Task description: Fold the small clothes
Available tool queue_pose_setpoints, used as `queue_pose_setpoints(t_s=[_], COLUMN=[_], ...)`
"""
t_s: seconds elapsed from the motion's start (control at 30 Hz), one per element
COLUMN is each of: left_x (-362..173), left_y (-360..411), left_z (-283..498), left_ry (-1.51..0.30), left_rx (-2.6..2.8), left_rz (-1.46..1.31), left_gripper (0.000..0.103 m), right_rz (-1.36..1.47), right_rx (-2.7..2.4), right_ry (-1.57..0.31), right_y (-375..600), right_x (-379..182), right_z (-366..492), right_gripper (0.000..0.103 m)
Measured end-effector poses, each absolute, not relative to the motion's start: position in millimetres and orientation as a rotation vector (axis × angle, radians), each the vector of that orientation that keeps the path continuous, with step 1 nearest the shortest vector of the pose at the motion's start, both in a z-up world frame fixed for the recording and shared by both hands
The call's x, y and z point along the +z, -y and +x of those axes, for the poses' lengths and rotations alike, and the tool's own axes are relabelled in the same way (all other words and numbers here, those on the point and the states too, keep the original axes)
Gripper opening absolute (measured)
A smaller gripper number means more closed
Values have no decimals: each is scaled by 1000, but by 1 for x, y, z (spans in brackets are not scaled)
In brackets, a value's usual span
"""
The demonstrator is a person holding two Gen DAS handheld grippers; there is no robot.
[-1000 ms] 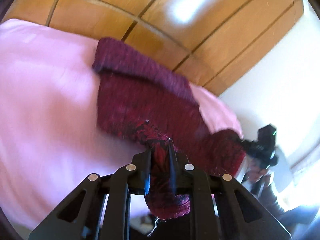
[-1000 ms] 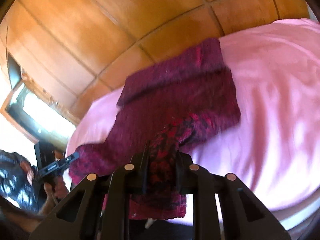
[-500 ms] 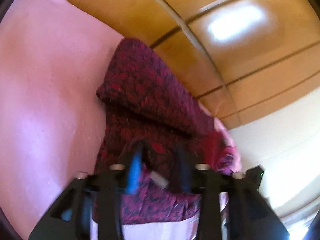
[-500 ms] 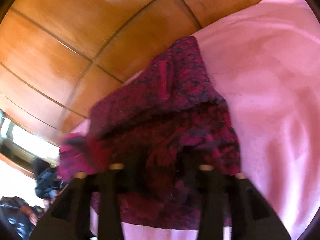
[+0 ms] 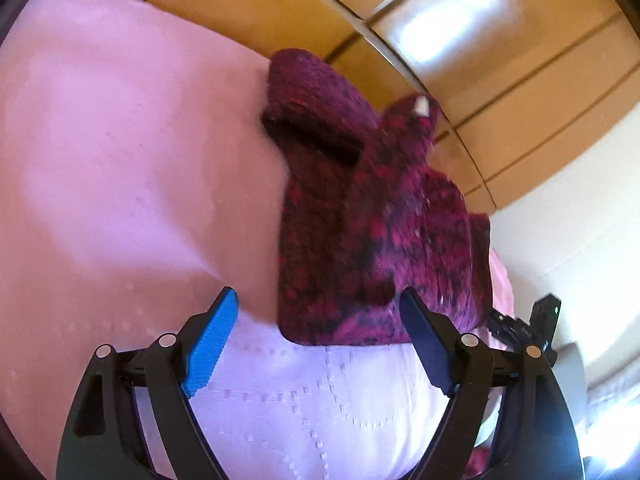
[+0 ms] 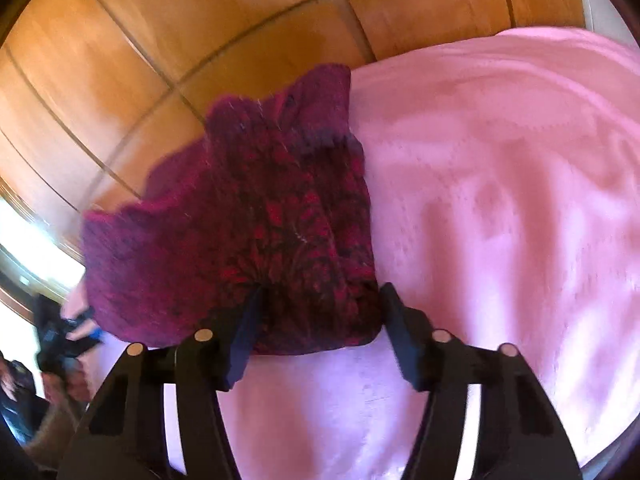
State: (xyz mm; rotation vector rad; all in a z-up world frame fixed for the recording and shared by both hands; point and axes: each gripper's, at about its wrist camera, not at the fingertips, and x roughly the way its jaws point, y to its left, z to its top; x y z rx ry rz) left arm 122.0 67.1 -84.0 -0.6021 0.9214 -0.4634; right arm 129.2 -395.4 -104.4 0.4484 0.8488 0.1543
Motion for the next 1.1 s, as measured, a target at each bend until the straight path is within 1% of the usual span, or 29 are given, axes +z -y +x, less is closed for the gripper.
queue_pose_setpoints(t_s=[0.03,0.07,0.1,0.13,0.17,0.2,0.27,0.5,0.67,0.73,0.77,0.8,0.83,0.87,0.9,0.93,1.1], left_x=[-85,-86,-89,-87,-84,-82,-75,-65,-72,-71,-70,-69,-65,-60,-55,-49,-30], left_y=[-65,-63,-64,-62,-64,-64,-67,-78,-74,-73,-75,-80,-85,-88,-92,-96,-91], left_z=[125,127,131,132,132,130,121,97,49,32,30,29,31,34,36,41,73], left_ry=[-936,-964,-983,-983,-980,-978,-973,-973,-1035,-1048,-1050,-1051,-1039,-1015,-988,-962,-880], left_rx=[-490,-520,-507,-493,-489,-488,-491,-492,-497,-505,-494,-488,-503,-487,-461,-447,-456], left_rz=[-610,-623,-618,-583,-570,-563,-558,-584,-572,-558,-558,-569,-586,-574,-555,-541,-475], left_gripper=[67,50,36,29,24,21,19,18,18,22,26,27,27,34,47,50,51], right_rz=[440,439,441,448,442,431,428,471,522,527,527,526,500,475,447,409,234], right_rx=[144,135,125,121,123,127,134,169,180,175,173,173,161,152,139,122,125], right_ry=[-853,-854,-858,-862,-858,-851,-836,-838,-927,-954,-959,-962,-955,-942,-917,-881,-756], right_y=[393,391,391,391,390,389,390,383,390,390,389,389,388,386,383,380,347], right_x=[-108,-109,-109,-107,-103,-99,-91,-79,-97,-104,-104,-103,-97,-91,-82,-71,-38], right_z=[131,132,133,132,128,124,115,85,46,29,23,19,18,20,24,30,65], right_gripper=[50,43,39,30,25,24,22,21,21,22,24,25,31,37,40,50,52])
